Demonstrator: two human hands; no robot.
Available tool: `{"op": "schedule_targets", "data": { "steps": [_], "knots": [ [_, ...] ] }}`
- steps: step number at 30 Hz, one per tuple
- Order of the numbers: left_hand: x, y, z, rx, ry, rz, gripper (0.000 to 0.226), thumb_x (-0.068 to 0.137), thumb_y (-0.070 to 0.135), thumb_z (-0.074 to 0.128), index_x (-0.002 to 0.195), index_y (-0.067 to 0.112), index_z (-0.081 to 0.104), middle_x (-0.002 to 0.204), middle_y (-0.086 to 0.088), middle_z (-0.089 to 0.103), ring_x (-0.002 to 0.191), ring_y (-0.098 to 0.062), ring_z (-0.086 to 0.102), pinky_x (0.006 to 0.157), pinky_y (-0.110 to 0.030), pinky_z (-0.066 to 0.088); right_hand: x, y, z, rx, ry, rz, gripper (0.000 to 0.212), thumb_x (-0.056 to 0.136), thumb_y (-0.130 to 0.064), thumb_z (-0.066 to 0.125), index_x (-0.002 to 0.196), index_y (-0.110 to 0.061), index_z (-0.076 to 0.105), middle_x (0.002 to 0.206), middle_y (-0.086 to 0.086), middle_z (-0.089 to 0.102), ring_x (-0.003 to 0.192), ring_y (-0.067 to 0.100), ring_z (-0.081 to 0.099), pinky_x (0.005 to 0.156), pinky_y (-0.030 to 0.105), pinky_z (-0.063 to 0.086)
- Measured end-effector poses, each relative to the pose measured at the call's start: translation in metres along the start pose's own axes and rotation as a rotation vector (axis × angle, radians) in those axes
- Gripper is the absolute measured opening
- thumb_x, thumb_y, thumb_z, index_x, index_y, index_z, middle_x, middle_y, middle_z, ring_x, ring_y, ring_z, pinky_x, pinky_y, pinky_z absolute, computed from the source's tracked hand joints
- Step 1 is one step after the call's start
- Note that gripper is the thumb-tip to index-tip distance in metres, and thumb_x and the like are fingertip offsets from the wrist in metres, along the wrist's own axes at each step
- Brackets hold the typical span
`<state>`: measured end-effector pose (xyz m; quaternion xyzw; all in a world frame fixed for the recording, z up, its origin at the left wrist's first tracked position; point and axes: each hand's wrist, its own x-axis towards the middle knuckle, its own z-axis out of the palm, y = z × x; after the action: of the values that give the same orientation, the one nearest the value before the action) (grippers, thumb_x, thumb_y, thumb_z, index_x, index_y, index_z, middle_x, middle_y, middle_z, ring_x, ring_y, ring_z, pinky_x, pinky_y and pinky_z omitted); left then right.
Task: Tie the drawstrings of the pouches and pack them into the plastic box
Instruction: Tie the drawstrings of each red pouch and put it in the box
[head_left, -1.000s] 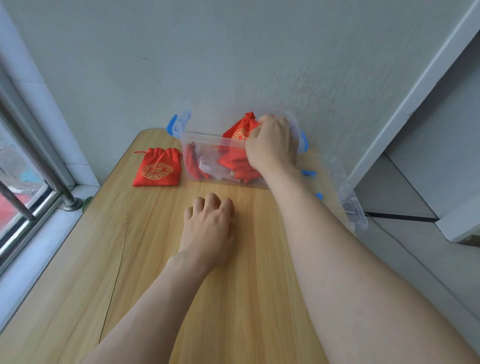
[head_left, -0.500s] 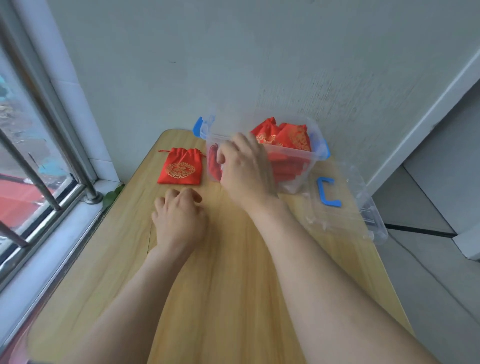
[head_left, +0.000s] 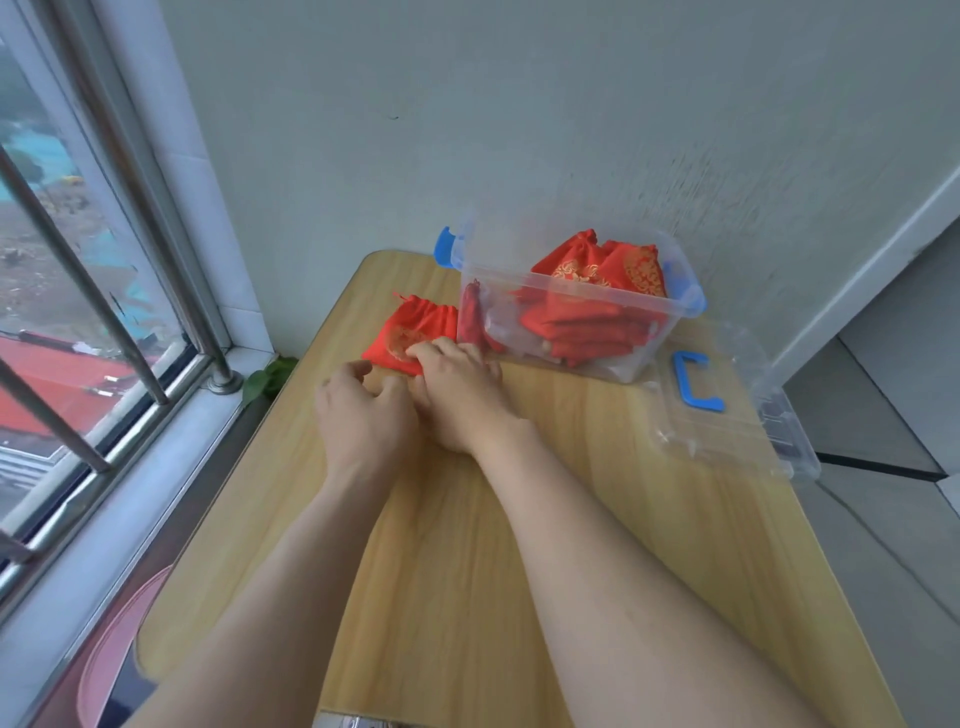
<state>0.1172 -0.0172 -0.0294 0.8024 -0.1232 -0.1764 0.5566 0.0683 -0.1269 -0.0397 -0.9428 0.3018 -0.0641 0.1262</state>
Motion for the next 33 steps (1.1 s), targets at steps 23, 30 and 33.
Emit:
{"op": "schedule_targets", "data": {
  "steps": [23,30,33],
  "knots": [
    [-0.080,0.022,0.042,0.366,-0.249,-0.166,0.047,0.069,0.052,0.046,0.091,0.015,0.063,0.107,-0.012,0.071,0.109,-0.041,0.063,0.098,-0.060,0.052,-0.152,0.036,-0.026,0.758,0.162,0.518,0.030,0.075,-0.021,0.089,0.094,-0.025,0.066,0.087,-0.009,0.072,0.084,0.009,0.069,0.070,0.024,0.055],
    [-0.080,0.042,0.064,0.158,-0.230,-0.090,0.011,0.075,0.017,0.047,0.070,0.015,0.057,0.078,-0.007,0.065,0.084,-0.036,0.060,0.084,-0.046,0.055,-0.149,0.050,-0.034,0.884,0.136,0.516,0.078,0.064,-0.022,0.085,0.128,-0.045,0.046,0.118,-0.003,0.063,0.102,0.014,0.067,0.083,0.039,0.063],
    [-0.077,0.047,0.075,-0.035,-0.216,-0.051,0.020,0.078,0.001,0.045,0.074,0.009,0.062,0.072,-0.010,0.062,0.068,-0.030,0.056,0.060,-0.034,0.046,-0.144,0.054,-0.042,1.025,0.182,0.543,0.069,0.065,-0.026,0.075,0.129,-0.041,0.054,0.113,-0.011,0.068,0.100,0.012,0.072,0.085,0.044,0.065]
  ]
}}
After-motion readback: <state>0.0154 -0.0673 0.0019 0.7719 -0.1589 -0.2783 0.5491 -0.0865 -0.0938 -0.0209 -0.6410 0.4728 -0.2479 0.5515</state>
